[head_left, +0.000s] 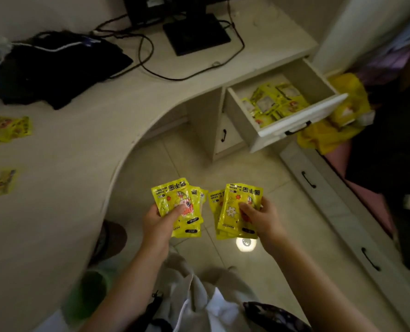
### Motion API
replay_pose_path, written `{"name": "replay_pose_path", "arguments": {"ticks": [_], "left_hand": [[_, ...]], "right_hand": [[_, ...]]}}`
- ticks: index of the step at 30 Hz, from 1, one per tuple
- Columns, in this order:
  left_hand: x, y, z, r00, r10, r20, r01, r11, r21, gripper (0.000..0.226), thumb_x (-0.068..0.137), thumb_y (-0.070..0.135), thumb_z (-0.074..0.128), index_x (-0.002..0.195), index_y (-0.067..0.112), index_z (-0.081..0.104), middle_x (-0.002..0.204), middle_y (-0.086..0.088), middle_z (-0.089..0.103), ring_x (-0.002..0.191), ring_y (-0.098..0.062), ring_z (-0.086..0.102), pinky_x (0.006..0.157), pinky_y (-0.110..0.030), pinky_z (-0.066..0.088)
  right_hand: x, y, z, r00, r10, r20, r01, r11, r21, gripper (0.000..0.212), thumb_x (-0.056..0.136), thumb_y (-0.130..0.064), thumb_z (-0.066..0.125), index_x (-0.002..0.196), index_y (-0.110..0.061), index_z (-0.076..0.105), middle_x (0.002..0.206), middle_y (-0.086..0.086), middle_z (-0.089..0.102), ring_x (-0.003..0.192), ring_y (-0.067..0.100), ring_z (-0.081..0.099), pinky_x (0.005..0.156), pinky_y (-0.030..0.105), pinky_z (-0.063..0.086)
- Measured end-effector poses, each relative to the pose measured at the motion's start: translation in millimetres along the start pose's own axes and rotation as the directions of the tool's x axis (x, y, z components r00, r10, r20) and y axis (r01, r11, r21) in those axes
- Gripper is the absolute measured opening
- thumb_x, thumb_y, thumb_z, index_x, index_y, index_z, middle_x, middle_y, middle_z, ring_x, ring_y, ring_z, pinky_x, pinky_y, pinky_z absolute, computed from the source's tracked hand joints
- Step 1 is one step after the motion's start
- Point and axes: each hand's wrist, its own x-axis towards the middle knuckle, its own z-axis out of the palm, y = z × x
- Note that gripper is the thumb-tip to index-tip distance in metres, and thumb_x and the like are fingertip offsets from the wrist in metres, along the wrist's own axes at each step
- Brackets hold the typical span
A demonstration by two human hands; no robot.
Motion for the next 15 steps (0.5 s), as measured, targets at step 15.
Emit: {"name": "replay_pose_path", "arguments": {"ticks": [15], "left_hand": [[-49.2, -17.7, 206.1, 0.983, 0.005, 0.181, -0.028, 0.992, 0.123, 0.024, 0.072, 0.008, 0.080, 0.093, 0.013, 0.069, 0.087, -0.006, 0.074, 0.074, -0.020, 0.071, 0.069, -0.036, 0.059]], "right_hand": [[19.7, 11.5, -183.2, 0.980, 0.066, -0.190, -0.027, 0.979, 0.201, 0.014, 0.088, -0.015, 0.065, 0.095, -0.022, 0.055, 0.084, 0.000, 0.066, 0.071, 0.019, 0.064, 0.078, 0.043, 0.055]]}}
